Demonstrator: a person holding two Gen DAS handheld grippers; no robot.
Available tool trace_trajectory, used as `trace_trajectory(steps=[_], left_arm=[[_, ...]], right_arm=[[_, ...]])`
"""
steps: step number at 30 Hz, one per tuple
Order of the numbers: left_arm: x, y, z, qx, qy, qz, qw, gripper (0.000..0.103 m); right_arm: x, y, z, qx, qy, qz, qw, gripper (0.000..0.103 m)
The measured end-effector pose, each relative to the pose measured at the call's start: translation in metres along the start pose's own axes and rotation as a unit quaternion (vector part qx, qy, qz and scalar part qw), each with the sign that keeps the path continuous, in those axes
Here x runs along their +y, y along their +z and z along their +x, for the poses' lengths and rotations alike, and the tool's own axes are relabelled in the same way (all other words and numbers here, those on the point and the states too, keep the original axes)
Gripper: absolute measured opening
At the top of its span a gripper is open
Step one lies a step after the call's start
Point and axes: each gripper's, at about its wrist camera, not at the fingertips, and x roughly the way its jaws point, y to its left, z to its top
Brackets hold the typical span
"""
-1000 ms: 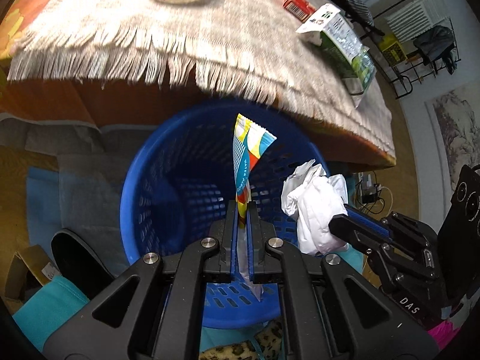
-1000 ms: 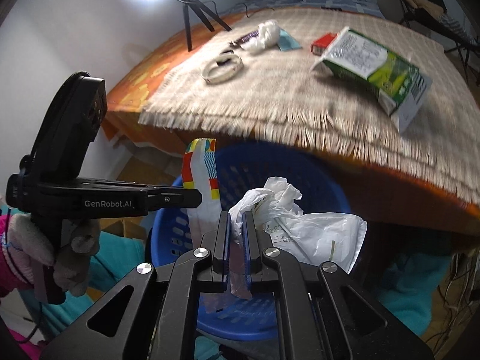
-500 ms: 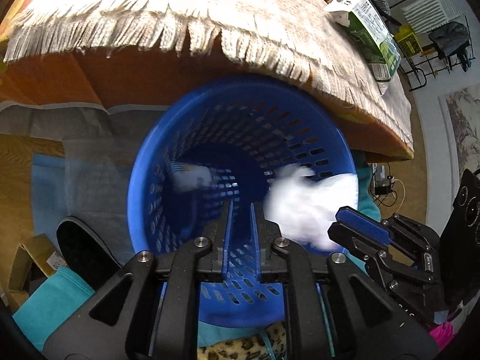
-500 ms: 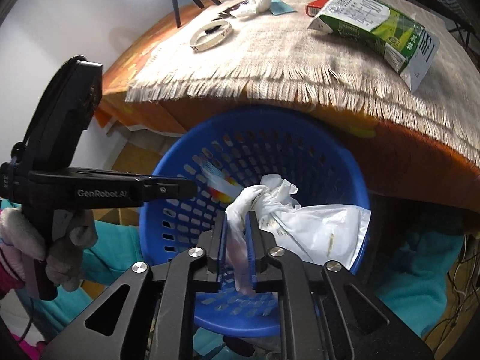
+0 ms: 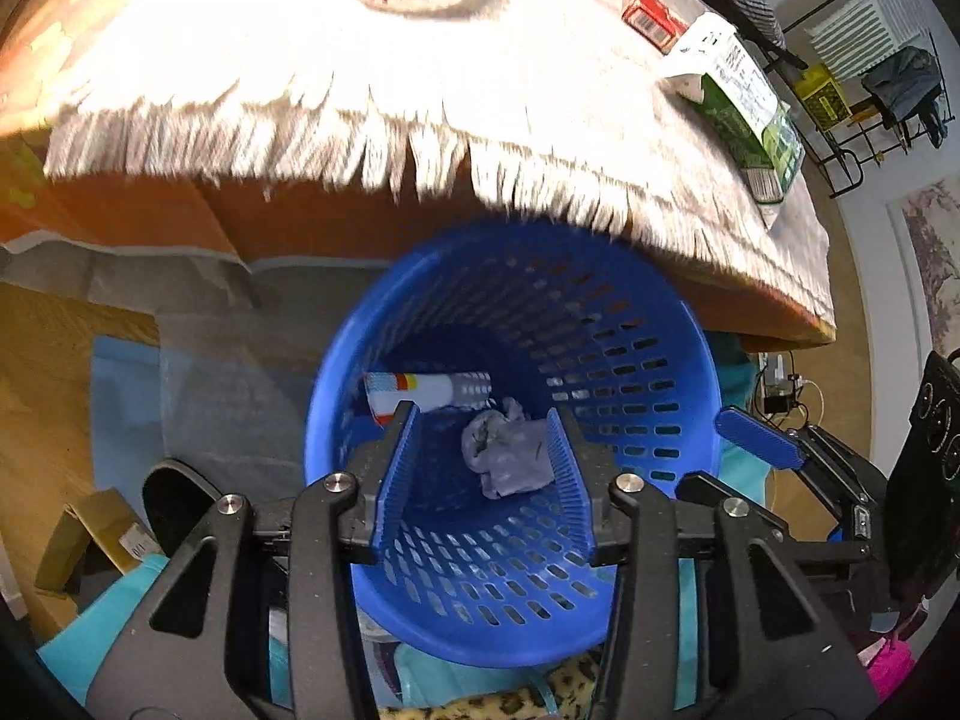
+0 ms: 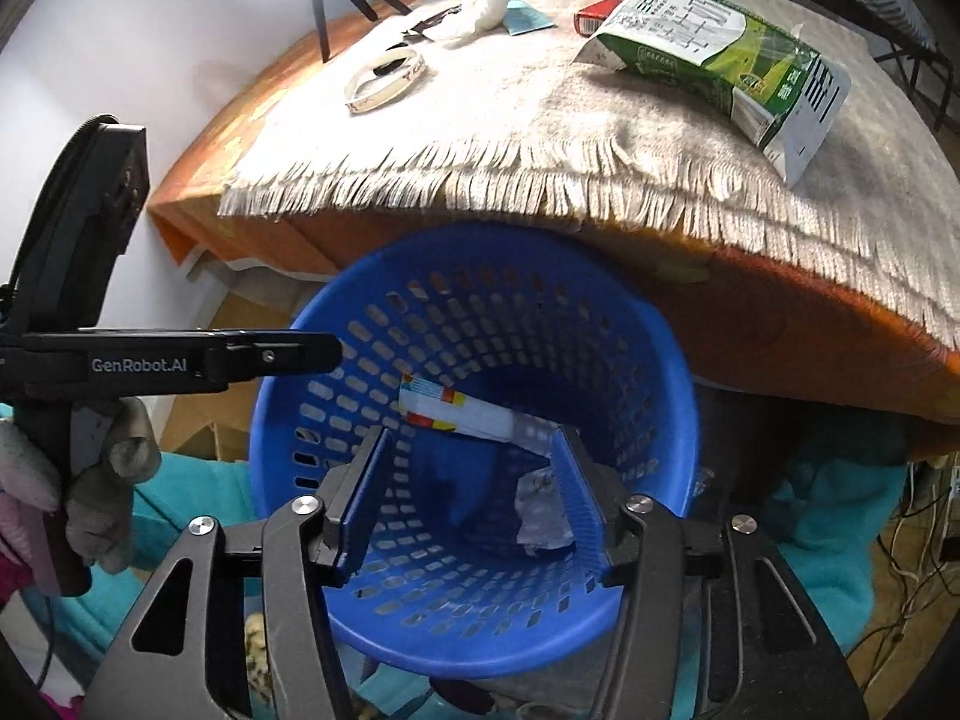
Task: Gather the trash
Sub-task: 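Open left gripper over basket while right gripper releases white bag into it, then grasp white rubber band with left gripper while right gripper grasps milk carton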
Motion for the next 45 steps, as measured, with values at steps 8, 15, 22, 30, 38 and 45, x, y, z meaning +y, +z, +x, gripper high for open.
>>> trace_trajectory(steps=[8, 15, 22, 30, 38, 45], left_arm=[[0.004, 0.029, -0.025, -0.034, 0.014, 0.002, 0.9993, 0.053], [0.007, 0.064, -0.044, -0.062, 0.038, 0.012, 0.9973, 0.053], [0.021, 0.103, -0.049, -0.077, 0.065, 0.015, 0.9948, 0.053], [0.034, 0.134, -0.039, -0.073, 0.069, 0.015, 0.9949, 0.053], [0.046, 0.155, -0.031, -0.072, 0.066, 0.003, 0.9952, 0.053], [0.046, 0.175, -0.018, -0.072, 0.084, 0.017, 0.9938, 0.029]], right_arm=[[-0.005, 0.020, -0.015, -0.025, -0.027, -0.014, 0.999, 0.066], [-0.021, 0.048, -0.038, -0.060, -0.045, -0.014, 0.997, 0.070], [-0.030, 0.086, -0.058, -0.102, -0.051, -0.024, 0.993, 0.070], [-0.027, 0.130, -0.069, -0.149, -0.047, -0.045, 0.987, 0.070], [-0.049, 0.156, -0.054, -0.125, -0.071, -0.068, 0.987, 0.081], [-0.074, 0.171, -0.031, -0.082, -0.098, -0.100, 0.987, 0.081]])
